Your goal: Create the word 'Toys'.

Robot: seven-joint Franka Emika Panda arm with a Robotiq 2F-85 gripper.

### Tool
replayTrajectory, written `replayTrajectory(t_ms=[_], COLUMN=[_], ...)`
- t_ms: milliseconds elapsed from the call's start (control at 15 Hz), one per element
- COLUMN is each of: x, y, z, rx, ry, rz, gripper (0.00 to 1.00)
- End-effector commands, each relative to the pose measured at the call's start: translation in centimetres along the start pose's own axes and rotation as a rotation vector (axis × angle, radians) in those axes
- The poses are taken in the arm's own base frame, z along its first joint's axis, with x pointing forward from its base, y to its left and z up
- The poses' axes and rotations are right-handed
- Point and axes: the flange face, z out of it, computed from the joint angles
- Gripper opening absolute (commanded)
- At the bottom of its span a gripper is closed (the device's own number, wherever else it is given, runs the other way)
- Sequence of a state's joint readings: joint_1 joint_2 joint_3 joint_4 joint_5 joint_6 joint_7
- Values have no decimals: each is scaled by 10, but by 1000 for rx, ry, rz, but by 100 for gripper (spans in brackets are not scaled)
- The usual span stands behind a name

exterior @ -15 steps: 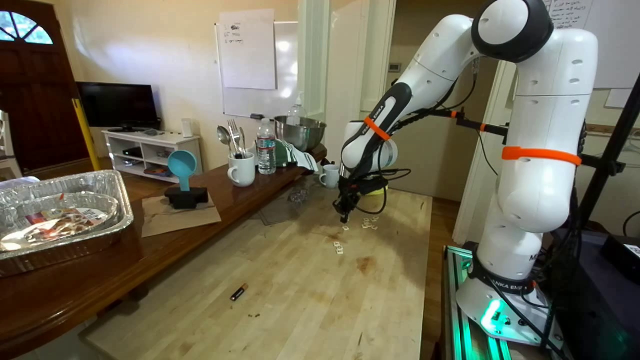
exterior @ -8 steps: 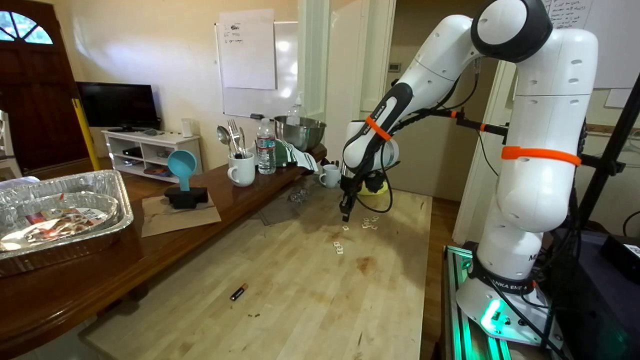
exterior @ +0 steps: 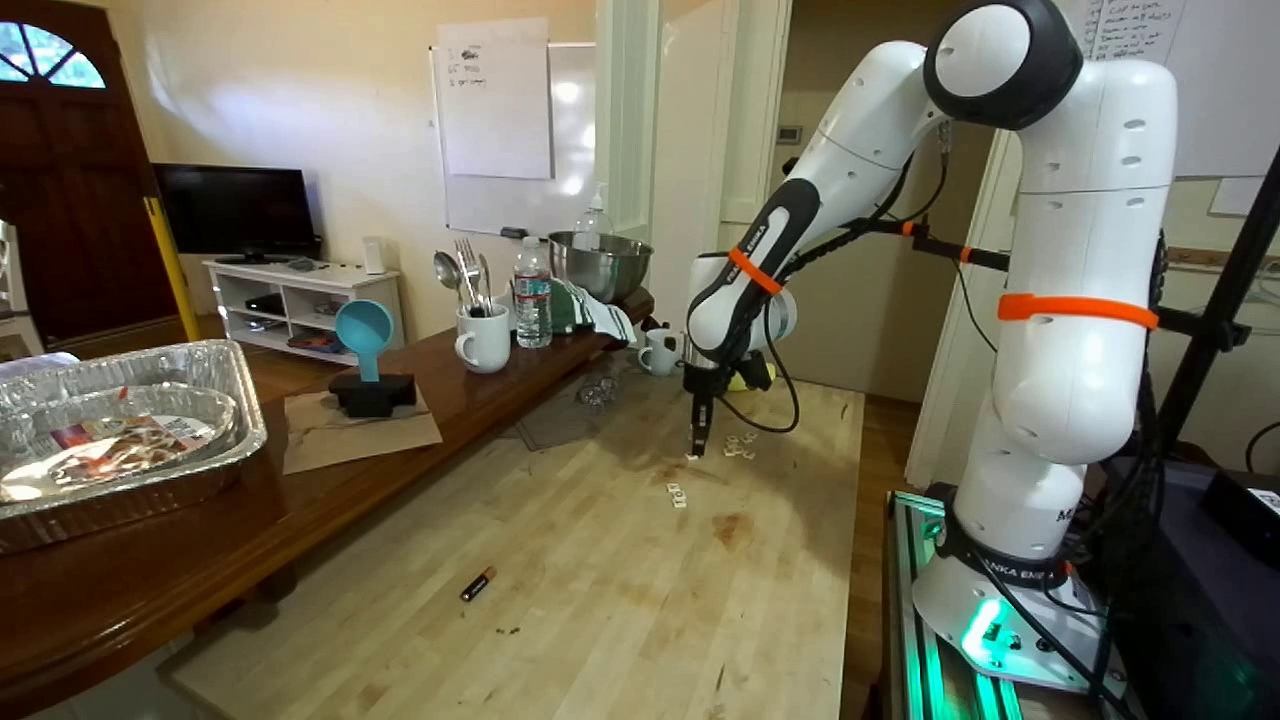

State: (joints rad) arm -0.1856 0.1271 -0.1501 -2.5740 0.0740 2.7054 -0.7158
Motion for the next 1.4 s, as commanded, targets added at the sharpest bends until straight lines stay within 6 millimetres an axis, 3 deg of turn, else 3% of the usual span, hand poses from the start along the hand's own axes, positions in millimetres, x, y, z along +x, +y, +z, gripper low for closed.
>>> replayTrajectory(t_ms=[0, 400, 1333], x=[0, 1, 8], y=[-1, -4, -44], z=[9, 15, 22], rx=[-3, -25, -36], ry=[-12, -35, -109], rz=[-84, -6, 507], gripper=[0, 0, 0])
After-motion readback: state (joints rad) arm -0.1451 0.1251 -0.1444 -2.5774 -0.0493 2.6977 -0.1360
